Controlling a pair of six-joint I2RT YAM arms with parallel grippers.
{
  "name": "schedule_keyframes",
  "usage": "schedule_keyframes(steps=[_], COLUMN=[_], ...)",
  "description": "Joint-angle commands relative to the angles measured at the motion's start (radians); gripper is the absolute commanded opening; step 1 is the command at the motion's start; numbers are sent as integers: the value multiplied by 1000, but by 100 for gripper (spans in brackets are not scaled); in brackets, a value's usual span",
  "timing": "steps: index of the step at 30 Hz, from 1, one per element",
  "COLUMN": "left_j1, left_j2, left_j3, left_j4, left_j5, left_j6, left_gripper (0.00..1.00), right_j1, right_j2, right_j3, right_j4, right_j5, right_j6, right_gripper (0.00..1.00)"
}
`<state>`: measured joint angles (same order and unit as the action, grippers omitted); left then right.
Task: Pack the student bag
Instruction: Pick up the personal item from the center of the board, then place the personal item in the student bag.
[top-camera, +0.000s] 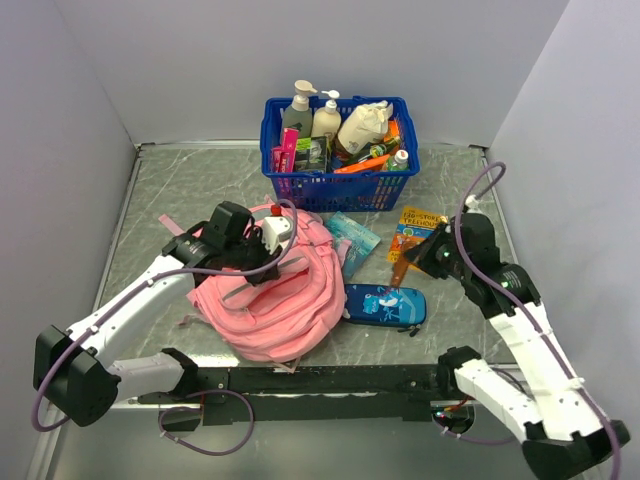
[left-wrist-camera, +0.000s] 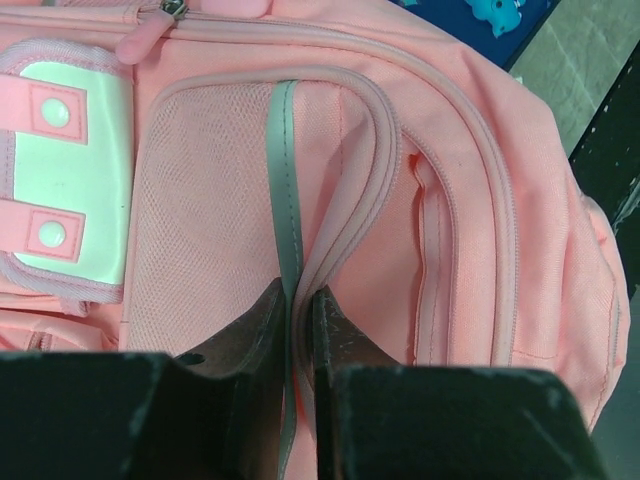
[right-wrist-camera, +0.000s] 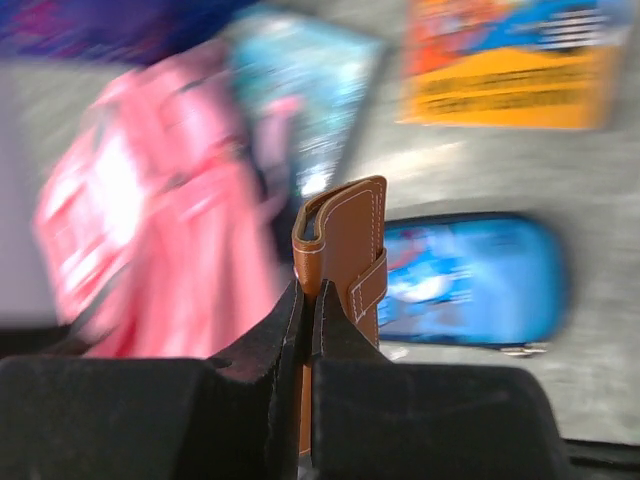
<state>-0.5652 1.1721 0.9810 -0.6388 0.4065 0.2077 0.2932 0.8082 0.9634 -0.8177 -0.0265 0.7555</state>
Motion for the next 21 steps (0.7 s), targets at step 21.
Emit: schedule_keyframes(steps=[21], left_j1=[51], left_j2=[3], left_j3=[130], left_j4=[272], left_j5=[-224], left_j6=[-202], left_gripper=[1], right_j1=[509], right_j2=[264], right_j3=[-68], right_j4=[991], right_j5=[-248], right_j6=[441], right_gripper=[0])
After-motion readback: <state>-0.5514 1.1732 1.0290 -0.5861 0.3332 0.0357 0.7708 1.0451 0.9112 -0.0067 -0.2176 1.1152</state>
